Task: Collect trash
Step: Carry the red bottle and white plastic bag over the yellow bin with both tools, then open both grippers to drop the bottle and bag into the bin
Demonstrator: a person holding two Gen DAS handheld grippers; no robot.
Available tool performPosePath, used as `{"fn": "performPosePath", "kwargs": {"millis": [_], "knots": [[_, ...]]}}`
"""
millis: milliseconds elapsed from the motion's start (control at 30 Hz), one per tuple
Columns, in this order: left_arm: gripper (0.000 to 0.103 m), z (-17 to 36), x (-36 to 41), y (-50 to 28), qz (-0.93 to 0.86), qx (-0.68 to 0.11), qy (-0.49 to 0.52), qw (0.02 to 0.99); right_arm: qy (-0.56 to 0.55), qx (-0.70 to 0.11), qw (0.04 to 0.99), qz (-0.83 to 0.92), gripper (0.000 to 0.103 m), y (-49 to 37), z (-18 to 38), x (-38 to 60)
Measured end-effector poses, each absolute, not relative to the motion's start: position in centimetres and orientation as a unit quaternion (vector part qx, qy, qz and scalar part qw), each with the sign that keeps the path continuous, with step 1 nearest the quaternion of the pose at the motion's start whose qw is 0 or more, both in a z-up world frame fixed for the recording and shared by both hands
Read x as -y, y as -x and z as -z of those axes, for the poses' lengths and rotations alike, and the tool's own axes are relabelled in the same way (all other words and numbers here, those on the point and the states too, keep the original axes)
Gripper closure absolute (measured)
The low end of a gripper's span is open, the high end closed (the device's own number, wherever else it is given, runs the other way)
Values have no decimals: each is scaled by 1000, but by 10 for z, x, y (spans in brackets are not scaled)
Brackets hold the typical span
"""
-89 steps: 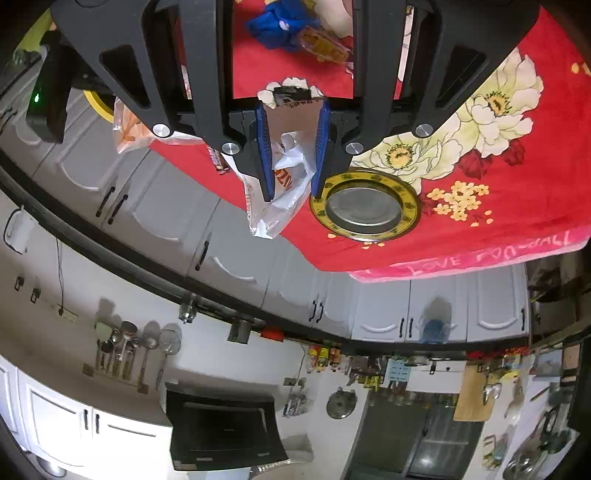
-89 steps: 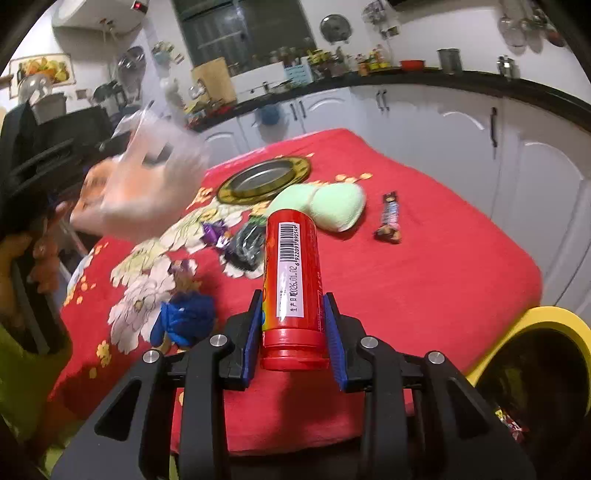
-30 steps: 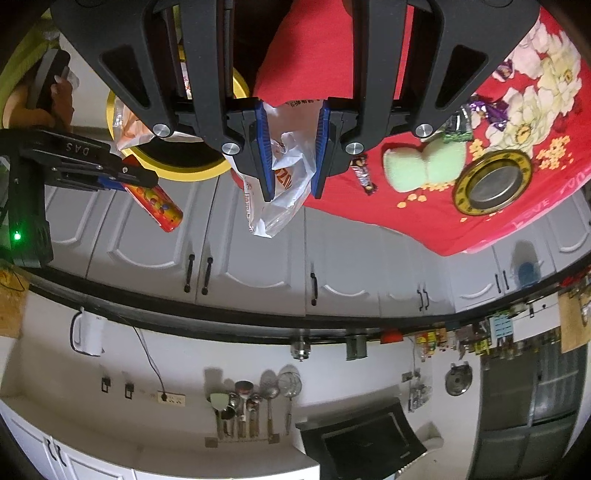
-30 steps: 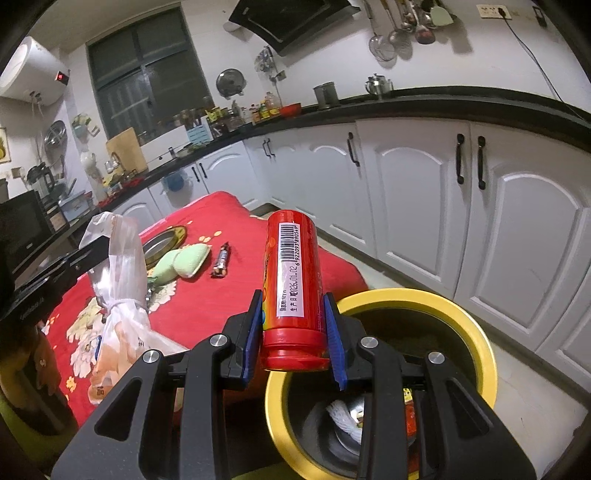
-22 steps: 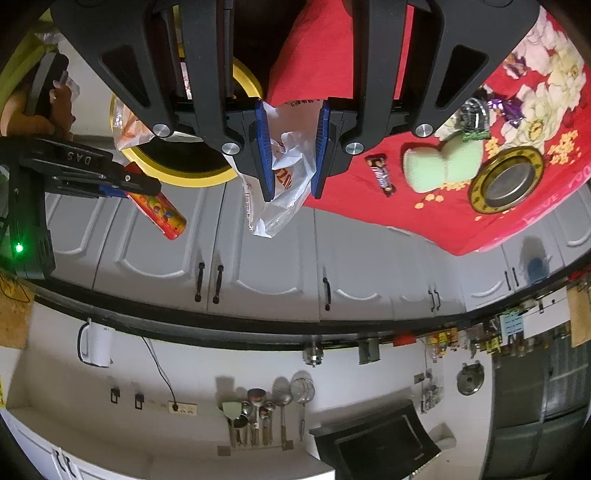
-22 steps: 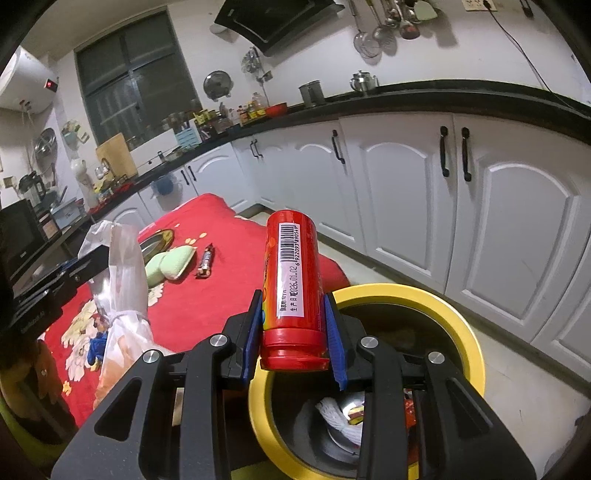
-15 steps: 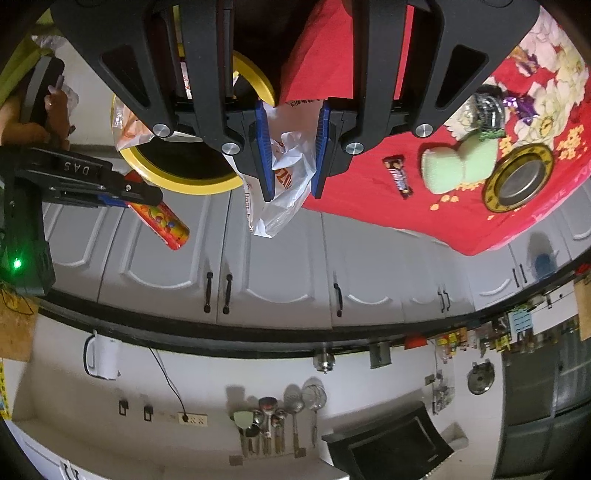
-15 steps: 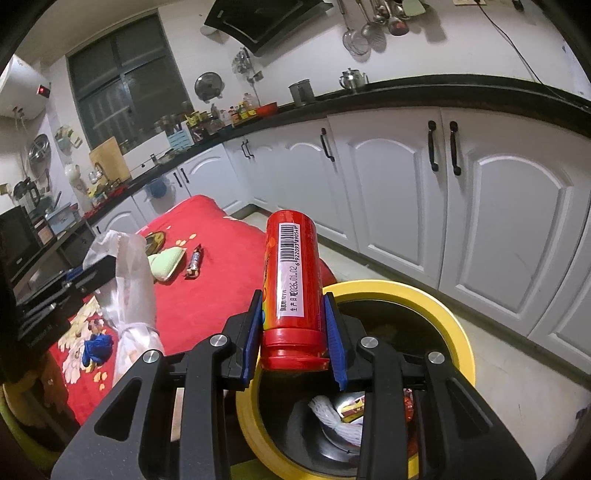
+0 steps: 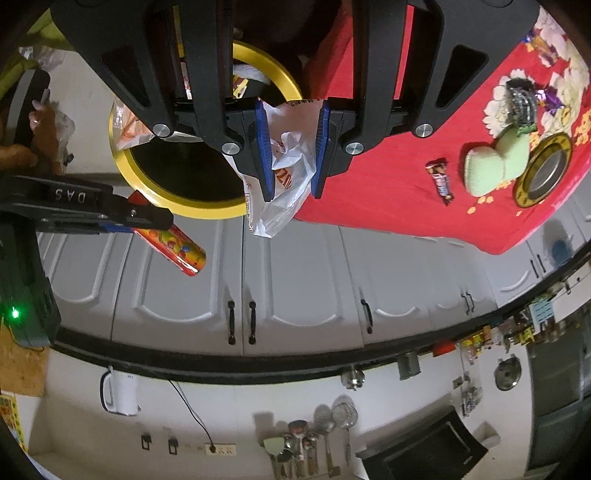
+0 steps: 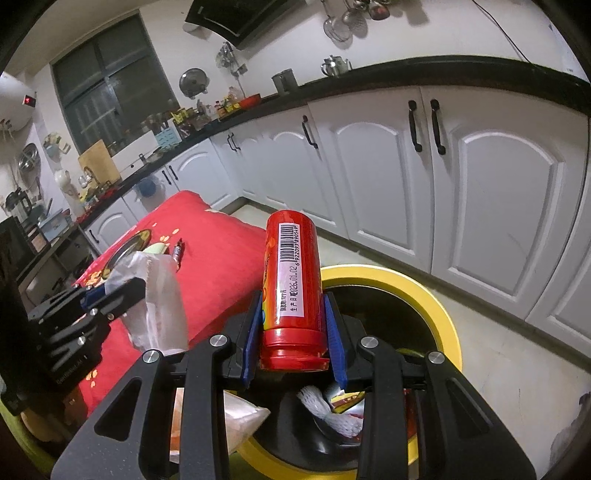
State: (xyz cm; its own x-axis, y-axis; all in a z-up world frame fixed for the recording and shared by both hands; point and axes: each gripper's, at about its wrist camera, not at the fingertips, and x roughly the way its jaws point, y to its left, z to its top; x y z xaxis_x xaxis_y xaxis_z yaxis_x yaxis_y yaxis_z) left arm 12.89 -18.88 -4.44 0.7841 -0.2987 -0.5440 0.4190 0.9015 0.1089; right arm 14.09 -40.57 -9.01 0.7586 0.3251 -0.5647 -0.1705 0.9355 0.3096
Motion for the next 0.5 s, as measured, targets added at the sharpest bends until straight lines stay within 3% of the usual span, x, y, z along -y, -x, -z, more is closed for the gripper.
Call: {"fn": "performPosePath", "kwargs": {"millis": [500], "knots": [[88, 75, 213, -138, 211, -302, -121, 922, -130, -356, 916, -129, 73, -147, 113, 416]]}}
